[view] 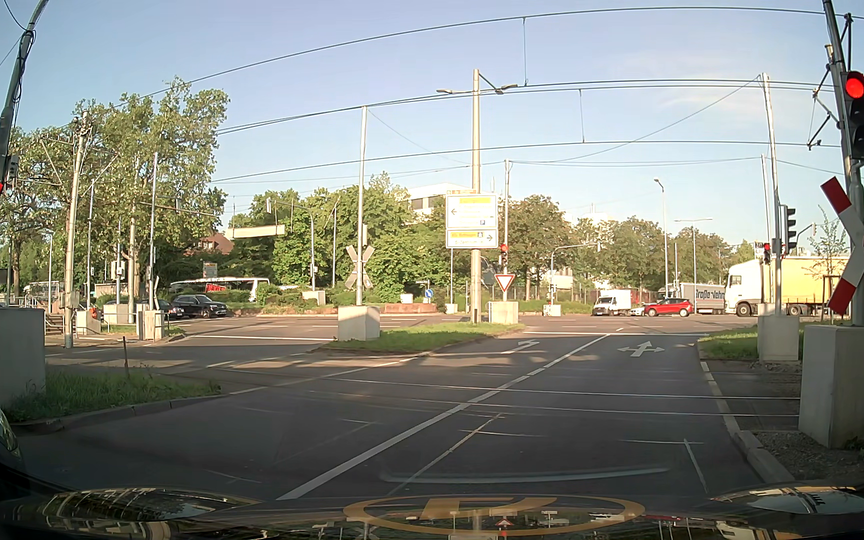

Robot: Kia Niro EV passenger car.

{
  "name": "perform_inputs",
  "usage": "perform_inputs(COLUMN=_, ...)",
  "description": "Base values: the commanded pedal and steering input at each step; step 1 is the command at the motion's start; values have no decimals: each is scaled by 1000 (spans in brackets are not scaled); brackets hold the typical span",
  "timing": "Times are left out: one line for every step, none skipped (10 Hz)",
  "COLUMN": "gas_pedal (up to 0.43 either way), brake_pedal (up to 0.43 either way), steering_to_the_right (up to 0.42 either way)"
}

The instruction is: Follow the waypoints while adhering to traffic rules and regulations

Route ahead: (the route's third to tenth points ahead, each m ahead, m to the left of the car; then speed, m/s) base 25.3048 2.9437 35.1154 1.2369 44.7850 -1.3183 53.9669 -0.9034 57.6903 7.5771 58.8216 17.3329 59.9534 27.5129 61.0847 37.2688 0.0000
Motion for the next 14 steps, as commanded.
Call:
perform_inputs(gas_pedal=0, brake_pedal=274, steering_to_the_right=249)
perform_inputs(gas_pedal=0, brake_pedal=274, steering_to_the_right=249)
perform_inputs(gas_pedal=0, brake_pedal=274, steering_to_the_right=249)
perform_inputs(gas_pedal=0, brake_pedal=274, steering_to_the_right=249)
perform_inputs(gas_pedal=0, brake_pedal=274, steering_to_the_right=249)
perform_inputs(gas_pedal=0, brake_pedal=274, steering_to_the_right=249)
perform_inputs(gas_pedal=0, brake_pedal=280, steering_to_the_right=249)
perform_inputs(gas_pedal=0, brake_pedal=280, steering_to_the_right=249)
perform_inputs(gas_pedal=0, brake_pedal=280, steering_to_the_right=249)
perform_inputs(gas_pedal=0, brake_pedal=280, steering_to_the_right=249)
perform_inputs(gas_pedal=0, brake_pedal=280, steering_to_the_right=249)
perform_inputs(gas_pedal=0, brake_pedal=280, steering_to_the_right=249)
perform_inputs(gas_pedal=0, brake_pedal=280, steering_to_the_right=249)
perform_inputs(gas_pedal=0, brake_pedal=280, steering_to_the_right=249)
